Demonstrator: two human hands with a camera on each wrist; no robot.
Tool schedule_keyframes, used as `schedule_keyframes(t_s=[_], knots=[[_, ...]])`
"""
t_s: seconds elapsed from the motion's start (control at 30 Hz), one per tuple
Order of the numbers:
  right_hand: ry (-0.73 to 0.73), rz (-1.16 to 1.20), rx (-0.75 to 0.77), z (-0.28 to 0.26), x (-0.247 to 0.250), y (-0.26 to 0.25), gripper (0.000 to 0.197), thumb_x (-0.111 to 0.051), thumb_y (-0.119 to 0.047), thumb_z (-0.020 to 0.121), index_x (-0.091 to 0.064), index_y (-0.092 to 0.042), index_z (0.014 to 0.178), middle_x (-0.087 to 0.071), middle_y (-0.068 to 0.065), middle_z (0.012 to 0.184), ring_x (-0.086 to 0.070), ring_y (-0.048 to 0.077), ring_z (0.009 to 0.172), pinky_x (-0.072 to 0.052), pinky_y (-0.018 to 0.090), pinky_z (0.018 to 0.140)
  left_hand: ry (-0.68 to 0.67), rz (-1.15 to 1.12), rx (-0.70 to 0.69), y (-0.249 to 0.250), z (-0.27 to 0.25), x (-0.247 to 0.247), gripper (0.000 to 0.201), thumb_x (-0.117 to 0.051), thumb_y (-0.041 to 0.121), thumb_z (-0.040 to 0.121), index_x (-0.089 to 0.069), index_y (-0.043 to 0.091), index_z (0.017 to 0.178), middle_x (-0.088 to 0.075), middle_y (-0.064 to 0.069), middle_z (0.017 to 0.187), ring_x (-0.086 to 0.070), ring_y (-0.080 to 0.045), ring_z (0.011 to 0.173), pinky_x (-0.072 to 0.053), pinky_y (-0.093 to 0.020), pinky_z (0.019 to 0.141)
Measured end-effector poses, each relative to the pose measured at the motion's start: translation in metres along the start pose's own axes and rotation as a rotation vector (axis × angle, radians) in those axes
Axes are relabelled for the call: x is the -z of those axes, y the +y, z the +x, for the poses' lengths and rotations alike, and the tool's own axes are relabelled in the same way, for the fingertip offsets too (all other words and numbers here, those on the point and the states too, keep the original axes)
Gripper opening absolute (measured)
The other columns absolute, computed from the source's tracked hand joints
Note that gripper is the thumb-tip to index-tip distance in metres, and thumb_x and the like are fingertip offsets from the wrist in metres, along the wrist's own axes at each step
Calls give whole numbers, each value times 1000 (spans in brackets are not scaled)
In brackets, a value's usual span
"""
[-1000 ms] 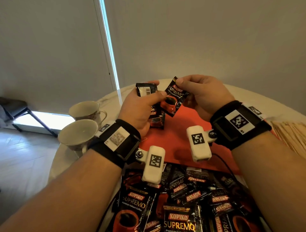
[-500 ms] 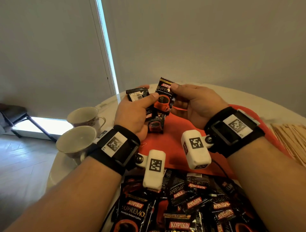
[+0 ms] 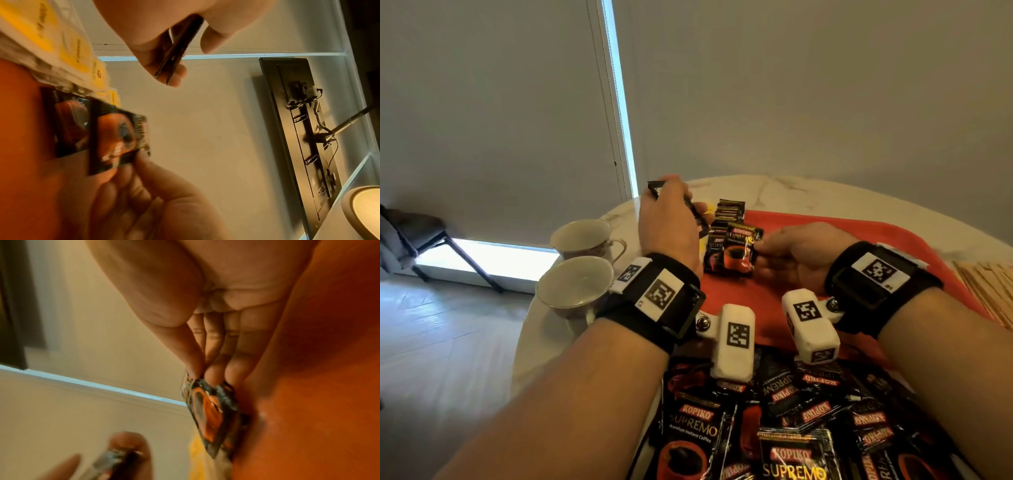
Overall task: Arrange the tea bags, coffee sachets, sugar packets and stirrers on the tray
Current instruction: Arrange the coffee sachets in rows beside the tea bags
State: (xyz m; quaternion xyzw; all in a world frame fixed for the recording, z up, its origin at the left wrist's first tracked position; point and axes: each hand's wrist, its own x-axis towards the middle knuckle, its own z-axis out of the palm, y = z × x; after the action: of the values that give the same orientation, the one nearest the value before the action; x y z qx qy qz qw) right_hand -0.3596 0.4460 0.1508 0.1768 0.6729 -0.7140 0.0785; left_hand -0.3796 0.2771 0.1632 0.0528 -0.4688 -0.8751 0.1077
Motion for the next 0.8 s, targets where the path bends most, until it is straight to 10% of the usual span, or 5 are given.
schedule_keyframes(t_s=[0.37, 0.8], knots=[[55, -236, -52, 4, -16, 0, 4, -70, 4, 88, -70, 0, 89, -71, 13, 79, -68, 20, 68, -60, 34, 68, 25, 45, 3, 2, -4, 0, 13, -50, 11, 99, -57, 18, 90, -58, 11, 46, -58, -12, 51, -50, -42, 73], [91, -271, -57, 6, -26, -2, 8, -74, 0, 87, -73, 2, 95, -75, 16, 87, -70, 20, 71, -62, 34, 72, 19, 28, 34, 3, -5, 0, 13, -53, 12, 99, -57, 19, 89, -59, 5, 61, -59, -14, 55, -53, -41, 68]])
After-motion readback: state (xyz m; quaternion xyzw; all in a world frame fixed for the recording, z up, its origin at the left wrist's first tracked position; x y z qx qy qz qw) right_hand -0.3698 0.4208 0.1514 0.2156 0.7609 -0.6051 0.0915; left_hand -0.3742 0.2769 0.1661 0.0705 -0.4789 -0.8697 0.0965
